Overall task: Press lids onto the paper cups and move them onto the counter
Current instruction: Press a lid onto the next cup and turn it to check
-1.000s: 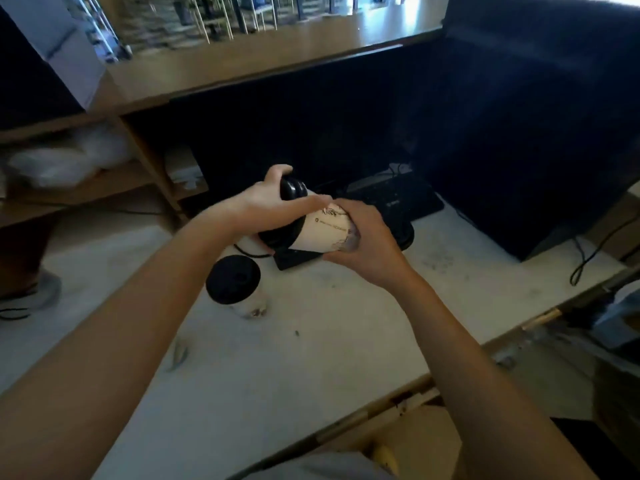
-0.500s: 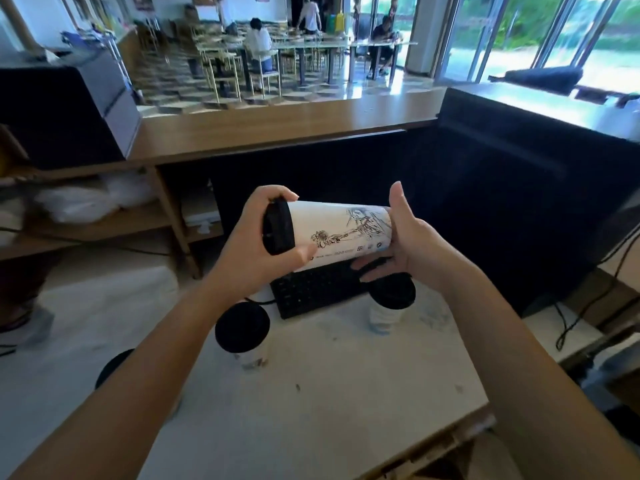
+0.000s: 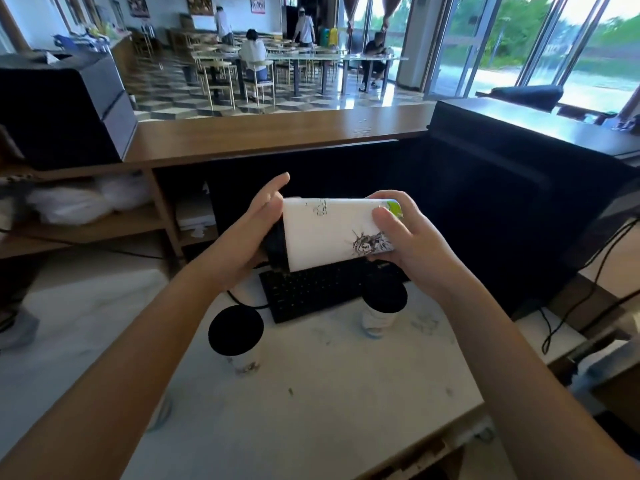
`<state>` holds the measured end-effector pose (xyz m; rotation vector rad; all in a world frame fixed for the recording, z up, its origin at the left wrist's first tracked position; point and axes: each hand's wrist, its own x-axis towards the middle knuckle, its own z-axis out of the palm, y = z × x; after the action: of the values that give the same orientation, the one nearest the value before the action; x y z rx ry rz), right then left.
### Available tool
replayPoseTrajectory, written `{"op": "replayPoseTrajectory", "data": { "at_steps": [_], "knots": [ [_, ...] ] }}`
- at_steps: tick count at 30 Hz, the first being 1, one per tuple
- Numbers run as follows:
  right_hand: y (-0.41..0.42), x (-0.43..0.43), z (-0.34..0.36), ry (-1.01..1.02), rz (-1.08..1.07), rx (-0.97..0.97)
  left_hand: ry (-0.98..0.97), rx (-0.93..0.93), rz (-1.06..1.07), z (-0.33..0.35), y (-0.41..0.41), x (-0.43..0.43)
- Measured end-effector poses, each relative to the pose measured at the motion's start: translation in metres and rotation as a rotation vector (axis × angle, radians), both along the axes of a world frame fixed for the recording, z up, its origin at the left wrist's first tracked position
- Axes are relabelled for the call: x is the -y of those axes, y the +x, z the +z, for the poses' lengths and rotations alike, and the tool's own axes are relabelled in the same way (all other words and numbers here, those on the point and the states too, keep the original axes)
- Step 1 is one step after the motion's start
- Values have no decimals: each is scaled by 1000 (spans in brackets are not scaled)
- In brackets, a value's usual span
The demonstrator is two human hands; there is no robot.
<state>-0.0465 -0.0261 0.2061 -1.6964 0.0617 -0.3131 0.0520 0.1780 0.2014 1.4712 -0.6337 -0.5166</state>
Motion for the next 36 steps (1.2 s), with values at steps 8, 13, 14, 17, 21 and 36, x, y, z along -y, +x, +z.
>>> {"op": "replayPoseTrajectory", "data": {
  "at_steps": [8, 13, 14, 17, 21, 36],
  "knots": [
    [-8, 14, 1, -189, 130, 82, -100, -223, 9, -2, 1, 15],
    [0, 23, 0, 198, 69, -130, 31, 352, 105, -4, -9, 15],
    [2, 22, 2, 231, 46, -198, 52, 481, 106, -4, -10, 15],
    [4, 20, 4, 226, 101, -359, 20, 728, 93, -4, -9, 15],
    [4, 20, 7, 178, 160, -346, 6, 954, 67, -7, -2, 16],
    [11, 19, -6, 72, 90, 29, -28, -323, -205, 2, 24, 11]
  ]
}}
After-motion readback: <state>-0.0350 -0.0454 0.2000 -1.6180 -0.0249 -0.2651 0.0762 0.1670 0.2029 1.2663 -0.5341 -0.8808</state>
